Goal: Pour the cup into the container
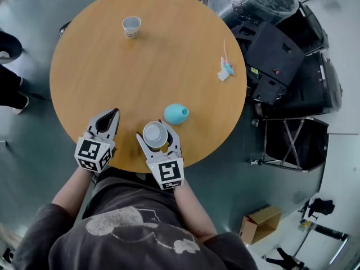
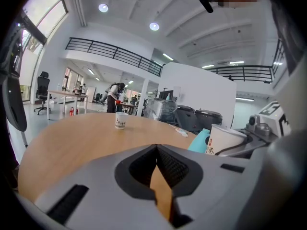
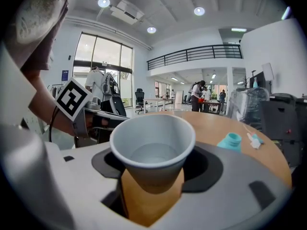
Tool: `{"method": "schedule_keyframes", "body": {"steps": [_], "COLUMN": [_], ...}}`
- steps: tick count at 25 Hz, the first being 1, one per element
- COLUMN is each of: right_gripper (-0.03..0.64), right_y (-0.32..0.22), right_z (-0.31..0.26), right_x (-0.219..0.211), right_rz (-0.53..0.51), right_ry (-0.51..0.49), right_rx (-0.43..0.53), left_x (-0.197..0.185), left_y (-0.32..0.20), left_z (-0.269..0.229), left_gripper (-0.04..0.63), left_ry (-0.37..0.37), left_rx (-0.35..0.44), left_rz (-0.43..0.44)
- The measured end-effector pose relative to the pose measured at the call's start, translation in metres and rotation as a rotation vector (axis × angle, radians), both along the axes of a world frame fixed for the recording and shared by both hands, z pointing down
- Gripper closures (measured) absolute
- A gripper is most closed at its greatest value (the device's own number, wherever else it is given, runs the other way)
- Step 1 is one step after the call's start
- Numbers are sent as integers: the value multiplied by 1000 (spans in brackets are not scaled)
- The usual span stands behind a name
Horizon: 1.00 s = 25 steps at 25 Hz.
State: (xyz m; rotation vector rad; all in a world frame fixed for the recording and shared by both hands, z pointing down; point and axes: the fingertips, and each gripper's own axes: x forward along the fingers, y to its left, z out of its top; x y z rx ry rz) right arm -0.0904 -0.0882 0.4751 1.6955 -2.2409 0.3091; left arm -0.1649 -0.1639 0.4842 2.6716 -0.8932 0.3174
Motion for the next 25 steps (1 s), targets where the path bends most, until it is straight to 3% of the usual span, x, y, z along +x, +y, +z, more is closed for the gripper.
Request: {"method": "schedule_keyframes", "body": {"steps": [5,13,25], "right_gripper": [314,314,314], "right_y": [12,41,90], "right_z": [3,0,-2], "right_x": [18,43,151], "right_rz": [-38,-208,-214], "right_ry": [-19,-25,-26], "right_rx": [14,26,34], "left_x": [14,53,142], "left_y": [15,49,96], "left_z": [4,2,-21], "left_gripper": [588,588,588], "left_ry": [-15,-35,8], "left_rx": [9,31,98], "left_rz": [-40,-146,-176]}}
